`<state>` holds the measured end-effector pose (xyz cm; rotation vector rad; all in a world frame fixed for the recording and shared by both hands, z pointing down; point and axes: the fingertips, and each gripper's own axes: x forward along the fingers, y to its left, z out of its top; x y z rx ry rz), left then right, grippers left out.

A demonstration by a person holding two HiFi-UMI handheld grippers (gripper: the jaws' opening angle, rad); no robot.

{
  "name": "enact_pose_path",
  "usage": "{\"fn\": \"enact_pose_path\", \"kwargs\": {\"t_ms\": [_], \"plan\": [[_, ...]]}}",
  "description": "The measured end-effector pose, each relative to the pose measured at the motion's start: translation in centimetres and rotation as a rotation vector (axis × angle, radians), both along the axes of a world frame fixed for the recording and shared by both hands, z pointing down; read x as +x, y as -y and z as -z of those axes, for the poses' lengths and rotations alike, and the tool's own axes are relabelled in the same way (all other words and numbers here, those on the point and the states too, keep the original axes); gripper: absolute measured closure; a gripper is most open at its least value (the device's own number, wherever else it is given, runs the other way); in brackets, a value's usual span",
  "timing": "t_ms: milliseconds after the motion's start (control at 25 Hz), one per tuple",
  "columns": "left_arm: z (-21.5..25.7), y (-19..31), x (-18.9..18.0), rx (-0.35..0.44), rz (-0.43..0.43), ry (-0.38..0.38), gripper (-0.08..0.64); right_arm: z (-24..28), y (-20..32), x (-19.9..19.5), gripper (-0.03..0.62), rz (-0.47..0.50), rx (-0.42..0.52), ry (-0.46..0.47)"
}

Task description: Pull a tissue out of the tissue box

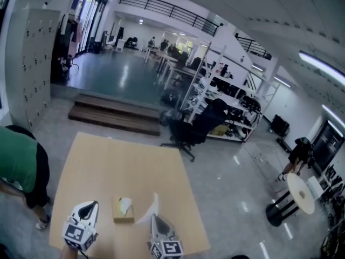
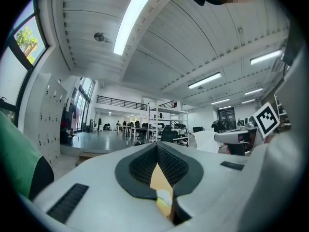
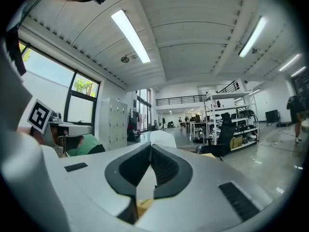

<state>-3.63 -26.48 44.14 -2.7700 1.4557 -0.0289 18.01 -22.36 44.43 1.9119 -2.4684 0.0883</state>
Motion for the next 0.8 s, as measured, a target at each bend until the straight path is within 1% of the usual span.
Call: {"fn": "enact_pose_path", "kwargs": {"t_ms": [120,440,800], "plan": [[0.25,0.05,0.16,-0.014,0.013,-0.037,0.552,-0.14,0.11,0.24,0.584,0.002,0.002,0.002],[0.43,0.29,0.14,-0.001,0.021,-0.015,0.552,-0.1,0.49,0.41,0.584,0.01,0.008,0.006],[0.29,0.05,-0.08,-0.006,0.023,-0.022,0.552,0.13,0.21,0.24,0.584,0.01,0.015,0.01]]}}
